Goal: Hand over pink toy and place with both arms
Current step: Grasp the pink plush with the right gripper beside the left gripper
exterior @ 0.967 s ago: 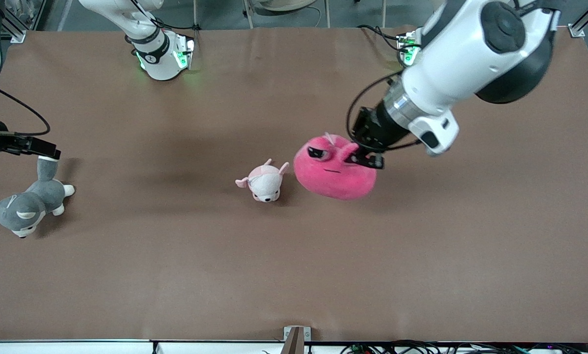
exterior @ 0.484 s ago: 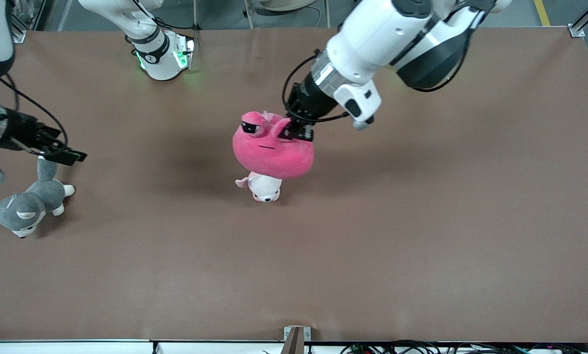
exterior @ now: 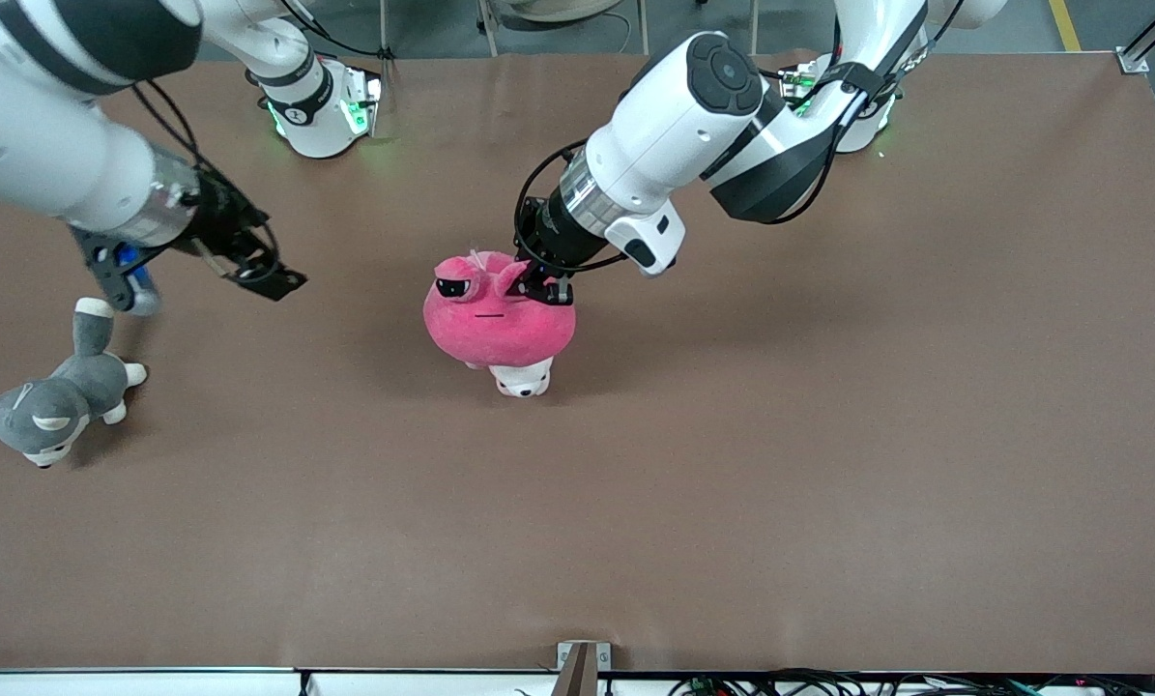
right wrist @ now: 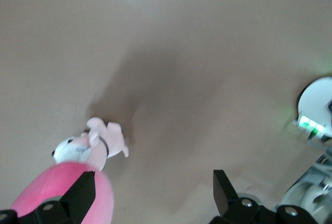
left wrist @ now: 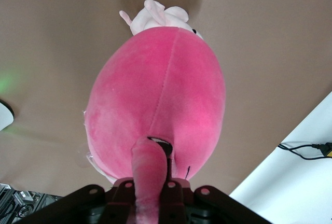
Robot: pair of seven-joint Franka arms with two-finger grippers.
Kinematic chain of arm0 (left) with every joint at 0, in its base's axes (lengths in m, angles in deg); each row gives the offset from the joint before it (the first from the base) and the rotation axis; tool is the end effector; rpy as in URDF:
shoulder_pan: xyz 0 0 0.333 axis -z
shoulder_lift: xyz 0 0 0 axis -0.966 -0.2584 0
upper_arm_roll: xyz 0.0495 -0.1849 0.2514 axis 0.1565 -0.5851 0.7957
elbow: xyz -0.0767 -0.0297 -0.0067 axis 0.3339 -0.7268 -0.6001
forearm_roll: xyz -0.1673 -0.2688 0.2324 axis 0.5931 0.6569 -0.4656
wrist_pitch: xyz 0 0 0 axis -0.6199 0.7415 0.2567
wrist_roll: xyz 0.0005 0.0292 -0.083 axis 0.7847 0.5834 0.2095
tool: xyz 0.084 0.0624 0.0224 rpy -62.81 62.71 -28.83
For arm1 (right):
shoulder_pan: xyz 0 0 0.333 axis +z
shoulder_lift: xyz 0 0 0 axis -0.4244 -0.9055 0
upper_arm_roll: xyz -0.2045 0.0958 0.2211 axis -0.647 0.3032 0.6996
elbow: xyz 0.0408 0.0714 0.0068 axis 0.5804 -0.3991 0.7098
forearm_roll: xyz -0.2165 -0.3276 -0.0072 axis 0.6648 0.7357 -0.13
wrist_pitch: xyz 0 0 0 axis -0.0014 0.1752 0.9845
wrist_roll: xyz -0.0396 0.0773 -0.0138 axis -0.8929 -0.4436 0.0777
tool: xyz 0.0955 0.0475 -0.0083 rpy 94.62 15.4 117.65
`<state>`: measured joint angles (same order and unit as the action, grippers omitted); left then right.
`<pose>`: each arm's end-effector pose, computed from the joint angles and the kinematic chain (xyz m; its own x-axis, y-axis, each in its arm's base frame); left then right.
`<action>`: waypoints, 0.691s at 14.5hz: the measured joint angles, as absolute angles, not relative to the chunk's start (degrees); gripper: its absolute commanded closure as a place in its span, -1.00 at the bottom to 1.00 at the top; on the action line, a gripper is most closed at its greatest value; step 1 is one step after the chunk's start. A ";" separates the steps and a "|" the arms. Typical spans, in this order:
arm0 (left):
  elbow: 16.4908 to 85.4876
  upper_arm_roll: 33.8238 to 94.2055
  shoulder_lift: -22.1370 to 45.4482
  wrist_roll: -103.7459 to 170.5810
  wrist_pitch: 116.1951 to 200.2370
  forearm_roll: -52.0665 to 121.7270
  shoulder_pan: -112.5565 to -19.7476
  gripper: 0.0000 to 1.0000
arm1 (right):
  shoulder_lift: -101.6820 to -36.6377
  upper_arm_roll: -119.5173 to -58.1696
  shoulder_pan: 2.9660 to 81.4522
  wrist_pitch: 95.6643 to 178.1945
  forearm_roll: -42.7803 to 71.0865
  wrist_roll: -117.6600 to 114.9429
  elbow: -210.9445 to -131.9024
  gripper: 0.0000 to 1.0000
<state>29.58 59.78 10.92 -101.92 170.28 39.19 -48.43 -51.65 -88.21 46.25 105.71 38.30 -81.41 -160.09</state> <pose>0.5148 -0.5122 0.5237 -0.2084 0.8091 -0.5495 0.9757 0.2106 -0.0600 0.5422 0.1878 0.5806 0.4965 -0.8324 -0.2463 -0.8414 -0.5312 0.0992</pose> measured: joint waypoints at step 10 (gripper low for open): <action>28.83 59.78 10.95 -102.08 170.30 39.19 -47.88 0.98 | -54.84 -88.20 58.87 122.78 37.71 -102.59 -160.54 -0.93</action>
<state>28.83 59.78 10.95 -102.08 170.30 39.19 -47.88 -54.84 -88.20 58.87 122.78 37.71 -102.59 -160.54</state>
